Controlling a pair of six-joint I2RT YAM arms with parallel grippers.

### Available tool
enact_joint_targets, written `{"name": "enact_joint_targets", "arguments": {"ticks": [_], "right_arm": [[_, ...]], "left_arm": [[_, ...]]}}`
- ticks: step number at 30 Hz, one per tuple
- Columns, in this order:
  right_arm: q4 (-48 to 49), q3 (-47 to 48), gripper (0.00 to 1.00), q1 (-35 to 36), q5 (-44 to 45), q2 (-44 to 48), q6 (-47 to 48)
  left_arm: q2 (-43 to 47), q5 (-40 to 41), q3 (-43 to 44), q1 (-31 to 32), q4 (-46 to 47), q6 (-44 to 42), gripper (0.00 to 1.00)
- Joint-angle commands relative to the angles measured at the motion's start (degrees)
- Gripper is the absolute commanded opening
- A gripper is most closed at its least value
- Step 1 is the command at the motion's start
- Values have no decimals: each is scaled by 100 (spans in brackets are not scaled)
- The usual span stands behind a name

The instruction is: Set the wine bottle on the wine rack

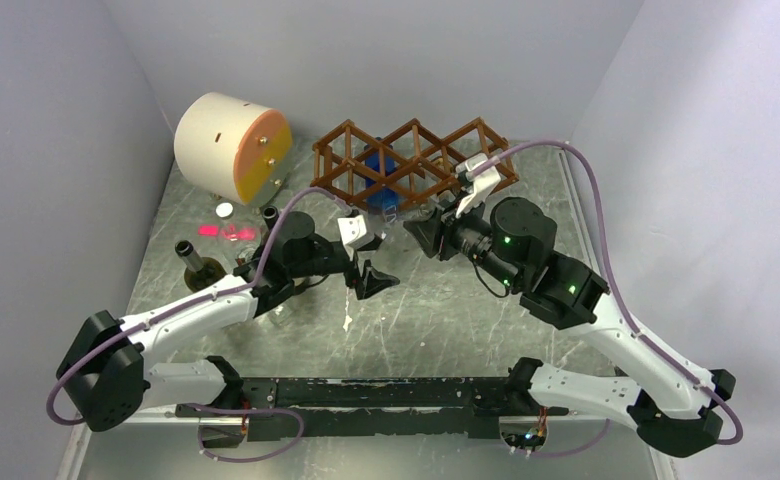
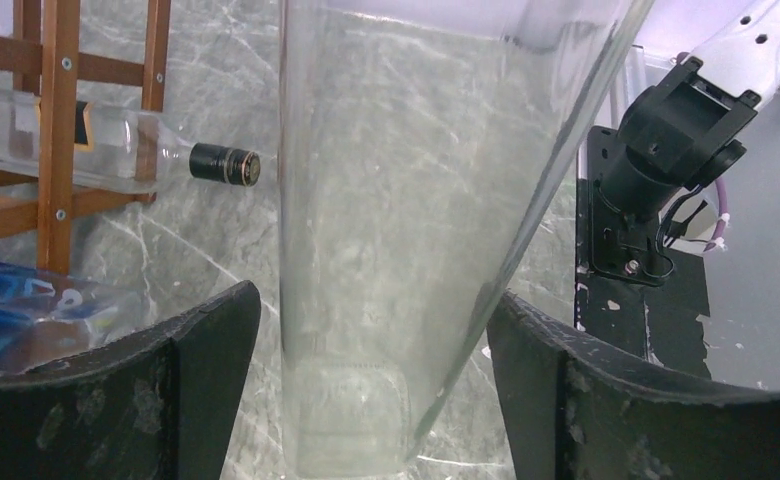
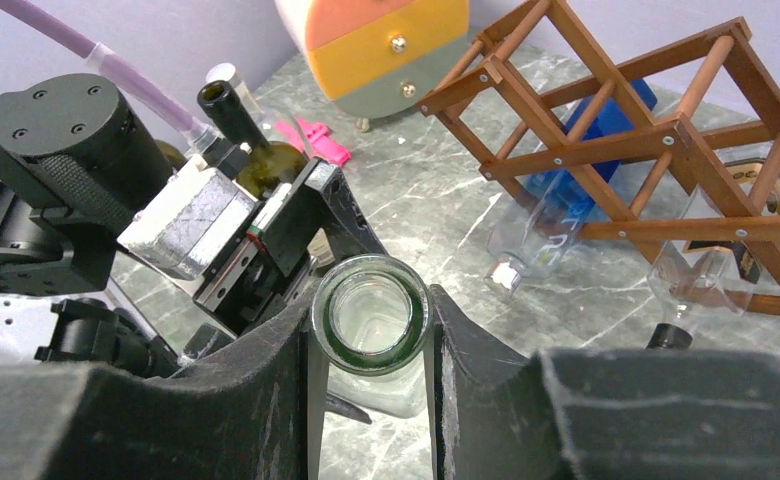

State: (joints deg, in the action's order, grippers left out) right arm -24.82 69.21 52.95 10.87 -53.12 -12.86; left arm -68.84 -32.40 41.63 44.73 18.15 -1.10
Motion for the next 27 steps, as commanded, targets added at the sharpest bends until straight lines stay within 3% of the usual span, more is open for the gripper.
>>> {"name": "enact_joint_targets", "arguments": {"ticks": [1, 6, 8, 10, 11, 12, 16, 17, 19, 23, 27], "right_arm": [[535, 176, 0, 17, -237, 225, -37], [573, 207, 0, 20, -353, 233, -55], [528, 245, 0, 15, -386, 232, -82], [478, 268, 0, 22, -381, 240, -129], [431, 287, 0, 18, -349, 248, -174], [347, 331, 1, 21, -292, 239, -226], [-368, 768, 59, 14, 99, 147, -333], [-586, 931, 67, 14, 272, 105, -334], [-968, 1243, 75, 20, 499, 35, -285], [-1365, 1781, 78, 22, 587, -110, -170], [-1844, 2257, 78, 19, 654, -421, -81]], "left_arm": [[-29, -397, -13, 2, 540, -221, 84], [11, -472, -163, 17, 1114, -202, 67], [-4, -529, -175, 25, 1249, -300, 44], [-23, -500, -83, 28, 1219, -421, 11], [-27, -489, -18, 27, 1163, -512, 8], [-20, -482, 30, 32, 1115, -613, 7], [66, -66, 264, 37, 752, -1256, 7], [72, 118, 326, 38, 680, -1416, 7], [57, 324, 437, 43, 564, -1742, 7], [-5, 678, 713, 43, 99, -2497, 7], [18, 996, 929, 53, -217, -3922, 7]]}}
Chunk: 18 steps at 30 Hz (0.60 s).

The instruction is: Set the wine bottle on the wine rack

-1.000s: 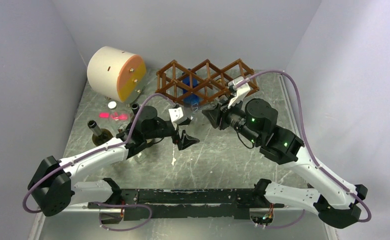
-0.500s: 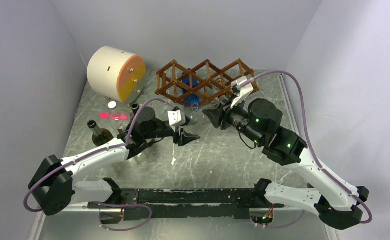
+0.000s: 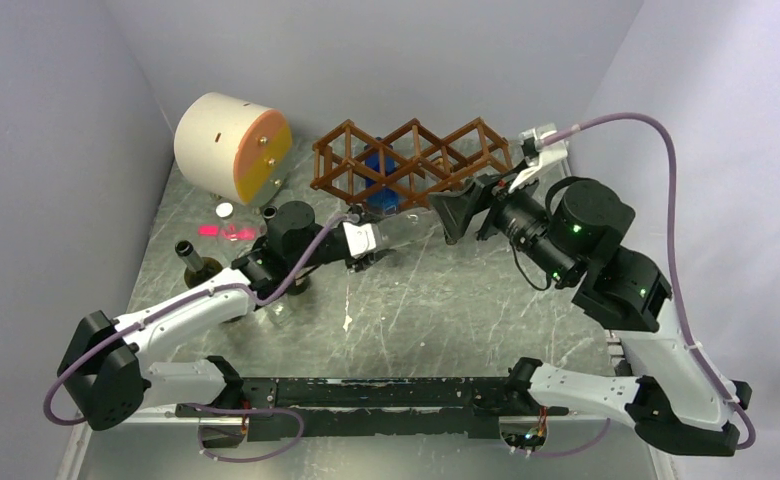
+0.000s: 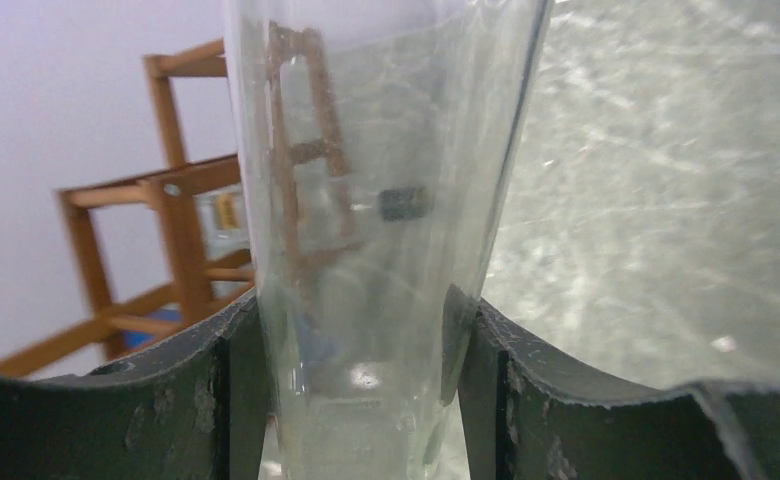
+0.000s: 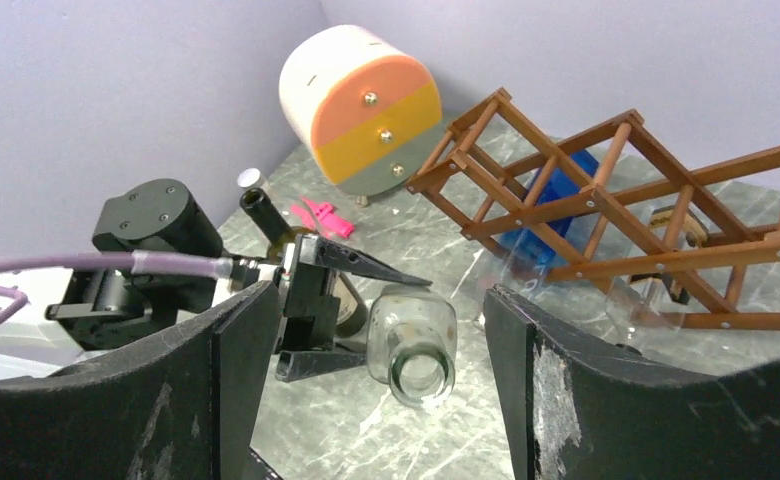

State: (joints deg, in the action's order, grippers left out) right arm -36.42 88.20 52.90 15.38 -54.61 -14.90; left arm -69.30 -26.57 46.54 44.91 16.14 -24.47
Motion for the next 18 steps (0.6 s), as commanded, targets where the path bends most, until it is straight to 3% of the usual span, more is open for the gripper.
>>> {"name": "enact_joint_targets", "arguments": {"ticks": [1, 7, 18], "right_arm": [[-799, 452, 78, 19, 222, -354, 127], [-1379, 656, 79, 25, 160, -688, 189], [-1842, 703, 85, 21, -127, -1184, 424]], "left_arm": [[65, 407, 525, 32, -121, -2034, 7], [-13, 832, 923, 59, -367, -3695, 7], [-110, 619, 1452, 101, -650, -5227, 7]]}}
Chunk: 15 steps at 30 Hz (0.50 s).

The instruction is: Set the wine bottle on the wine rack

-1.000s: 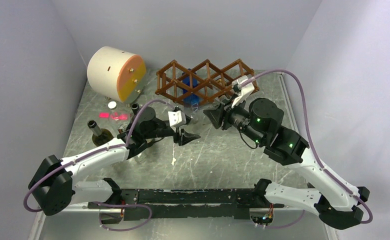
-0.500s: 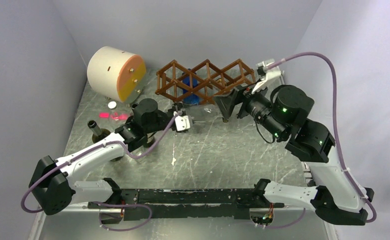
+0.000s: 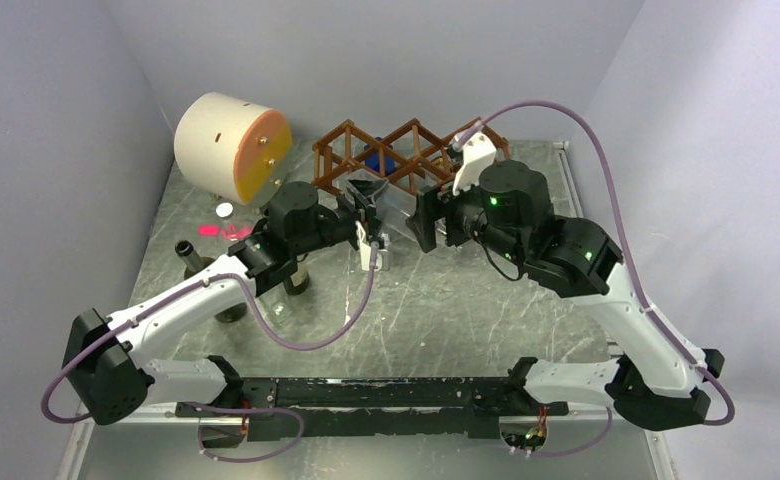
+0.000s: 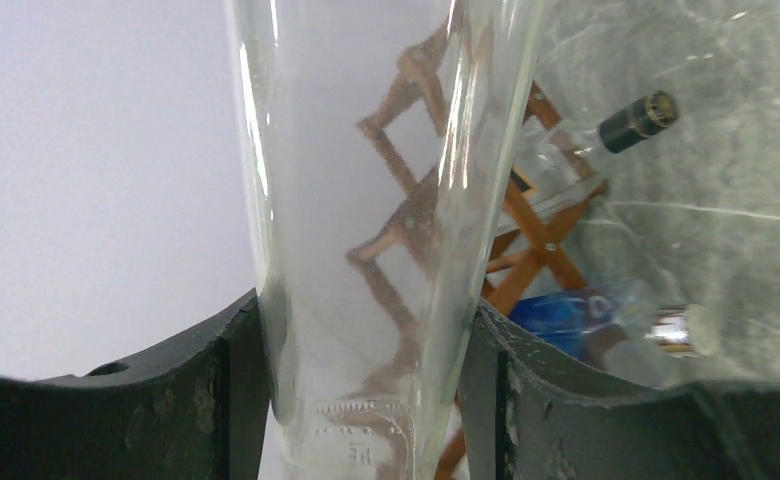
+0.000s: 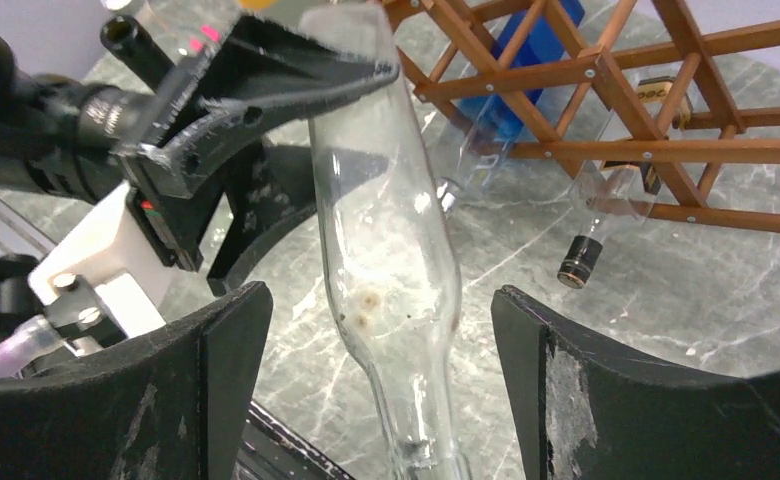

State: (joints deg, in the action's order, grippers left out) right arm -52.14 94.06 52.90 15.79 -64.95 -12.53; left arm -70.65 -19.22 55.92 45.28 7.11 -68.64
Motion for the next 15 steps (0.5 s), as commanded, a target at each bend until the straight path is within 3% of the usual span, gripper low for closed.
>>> {"name": "enact_joint_targets", "arguments": {"ticks": [1, 15], "right_arm": [[-338, 139, 85, 26, -178, -199, 195], [-408, -224, 82, 26, -529, -404, 98]], "left_arm": [[40, -169, 544, 67, 201, -906, 7], [166, -588, 639, 169, -140, -1538, 7]]}}
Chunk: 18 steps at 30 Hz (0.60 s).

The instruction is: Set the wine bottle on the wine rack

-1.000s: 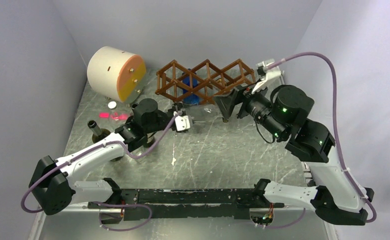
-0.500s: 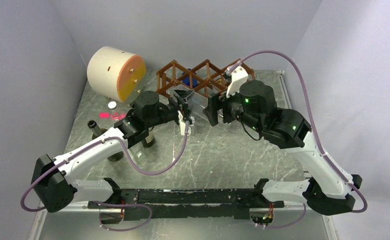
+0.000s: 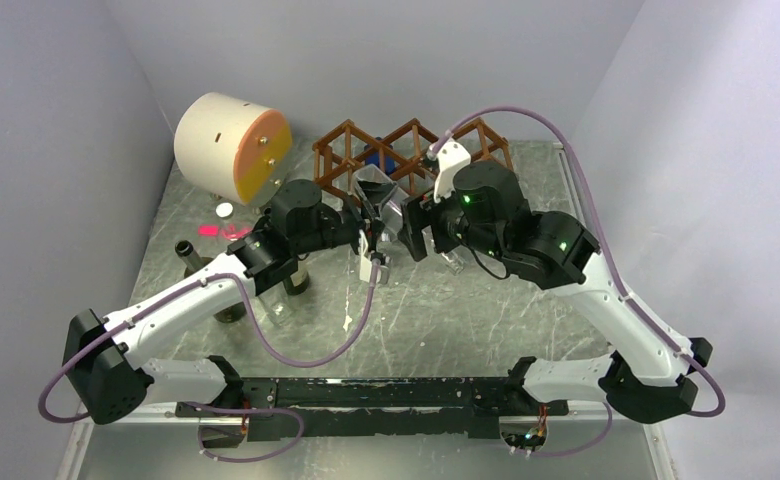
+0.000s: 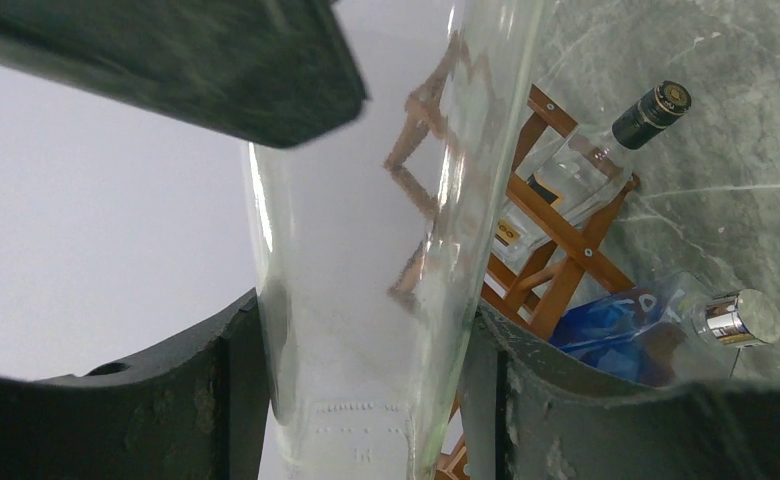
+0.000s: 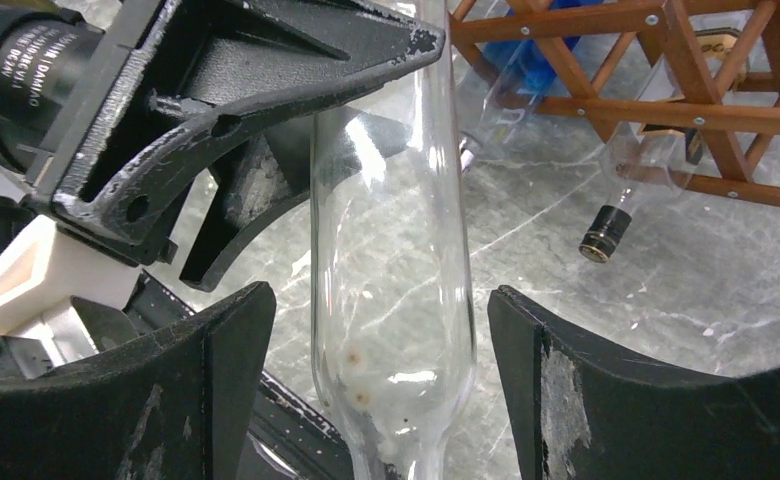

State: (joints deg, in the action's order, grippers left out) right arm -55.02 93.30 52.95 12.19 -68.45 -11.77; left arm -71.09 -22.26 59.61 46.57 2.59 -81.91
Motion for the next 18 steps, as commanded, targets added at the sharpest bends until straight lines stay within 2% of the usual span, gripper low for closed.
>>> {"name": "enact_joint_targets", "arguments": {"ticks": [1, 8, 11, 14, 18], "right_arm": [[-108, -196, 82, 18, -180, -68, 6], [-43, -415, 85, 17, -267, -124, -99], [-52, -450, 82, 20, -267, -151, -145], [-38, -478, 71, 17, -278, -152, -191], [42, -506, 45, 16, 86, -106, -311]], "left_arm": [[210, -260, 268, 39, 327, -199, 7], [210, -170, 160, 37, 520, -89, 7], [201, -105, 169, 39, 530, -40, 7], [184, -48, 176, 43, 532, 18, 7], [191, -41, 156, 36, 567, 111, 7]]}}
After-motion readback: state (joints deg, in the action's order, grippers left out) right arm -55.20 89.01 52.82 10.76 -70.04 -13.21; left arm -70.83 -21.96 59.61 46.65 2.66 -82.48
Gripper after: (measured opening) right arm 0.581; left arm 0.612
